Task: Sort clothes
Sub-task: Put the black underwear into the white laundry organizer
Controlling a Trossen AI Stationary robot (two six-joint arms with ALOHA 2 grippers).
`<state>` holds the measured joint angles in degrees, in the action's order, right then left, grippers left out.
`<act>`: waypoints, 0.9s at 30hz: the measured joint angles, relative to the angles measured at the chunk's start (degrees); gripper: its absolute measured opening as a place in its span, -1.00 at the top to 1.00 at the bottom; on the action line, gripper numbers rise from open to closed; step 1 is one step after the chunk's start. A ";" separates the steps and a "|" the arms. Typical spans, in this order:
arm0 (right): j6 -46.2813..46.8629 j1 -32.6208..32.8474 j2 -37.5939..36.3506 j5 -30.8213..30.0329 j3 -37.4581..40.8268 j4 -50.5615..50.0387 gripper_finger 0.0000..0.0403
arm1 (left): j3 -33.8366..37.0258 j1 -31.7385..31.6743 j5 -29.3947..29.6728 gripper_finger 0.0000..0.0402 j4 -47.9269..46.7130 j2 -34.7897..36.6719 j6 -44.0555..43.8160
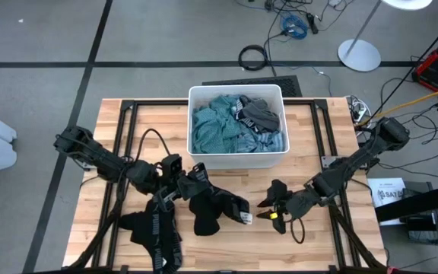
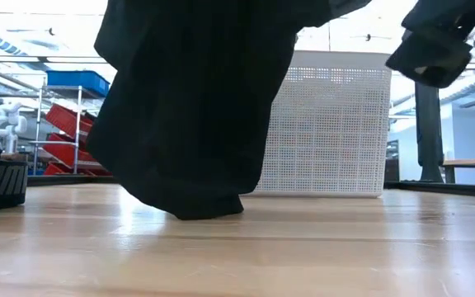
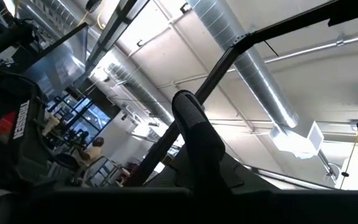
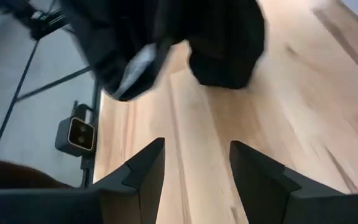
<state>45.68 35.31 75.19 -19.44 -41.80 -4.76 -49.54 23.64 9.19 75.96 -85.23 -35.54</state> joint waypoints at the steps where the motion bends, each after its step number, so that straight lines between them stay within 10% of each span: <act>1: -2.15 -0.17 0.90 0.26 0.00 1.66 0.16 | 0.00 0.00 0.00 0.95 0.00 0.00 -0.01; 6: -6.94 -1.18 4.06 6.06 -0.03 10.91 0.16 | 0.00 0.00 0.01 0.95 0.02 0.00 -0.01; 27: -13.85 -2.90 7.42 -1.62 -0.04 20.07 0.16 | 0.00 -2.19 2.85 0.95 -0.61 -0.04 0.31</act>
<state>31.83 32.41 82.61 -21.06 -41.85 15.31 -49.54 21.45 12.04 75.35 -85.27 -35.23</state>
